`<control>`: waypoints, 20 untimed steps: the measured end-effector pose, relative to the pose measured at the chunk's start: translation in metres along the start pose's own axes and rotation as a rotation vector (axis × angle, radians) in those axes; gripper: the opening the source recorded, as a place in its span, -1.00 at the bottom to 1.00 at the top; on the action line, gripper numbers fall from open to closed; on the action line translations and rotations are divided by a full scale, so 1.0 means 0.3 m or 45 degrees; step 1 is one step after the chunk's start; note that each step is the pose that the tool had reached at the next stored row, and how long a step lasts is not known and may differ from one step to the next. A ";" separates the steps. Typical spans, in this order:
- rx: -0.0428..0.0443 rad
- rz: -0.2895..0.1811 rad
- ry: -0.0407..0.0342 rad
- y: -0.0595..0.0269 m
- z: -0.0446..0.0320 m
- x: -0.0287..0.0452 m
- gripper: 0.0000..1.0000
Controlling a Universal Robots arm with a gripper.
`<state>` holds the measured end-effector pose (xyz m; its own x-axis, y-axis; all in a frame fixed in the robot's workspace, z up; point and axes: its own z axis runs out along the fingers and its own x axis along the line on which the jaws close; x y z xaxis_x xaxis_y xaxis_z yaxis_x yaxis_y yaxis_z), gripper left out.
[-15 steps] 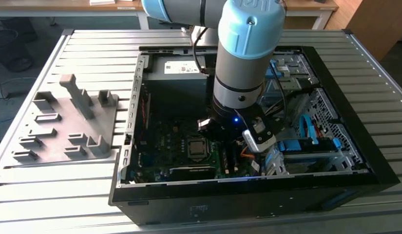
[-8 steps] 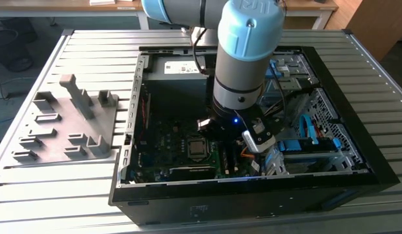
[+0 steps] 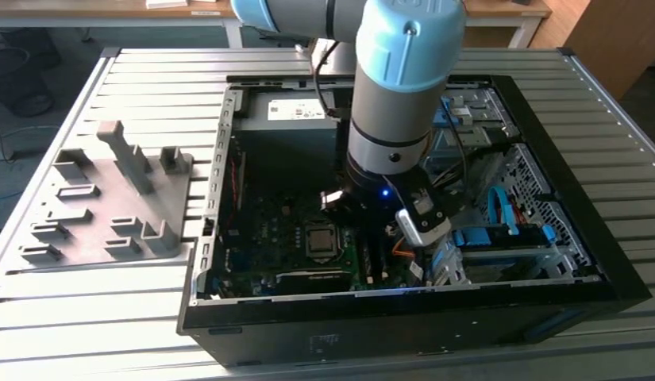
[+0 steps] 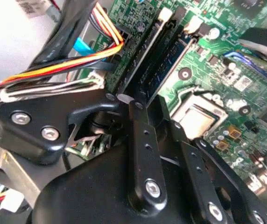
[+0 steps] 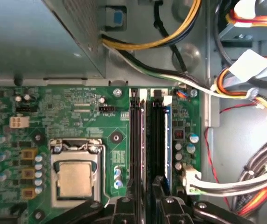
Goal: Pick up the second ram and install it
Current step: 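Insert the second ram into the second slot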
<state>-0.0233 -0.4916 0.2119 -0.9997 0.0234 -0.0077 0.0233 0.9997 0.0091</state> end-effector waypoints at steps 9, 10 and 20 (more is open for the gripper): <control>0.003 0.000 -0.0001 0.006 -0.115 -0.001 -0.49; 0.005 0.000 -0.0002 0.009 -0.116 -0.001 -0.62; 0.030 0.000 0.0080 0.046 -0.117 -0.004 -0.80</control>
<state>-0.0221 -0.4782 0.2473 -0.9997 0.0231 -0.0014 0.0232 0.9996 -0.0143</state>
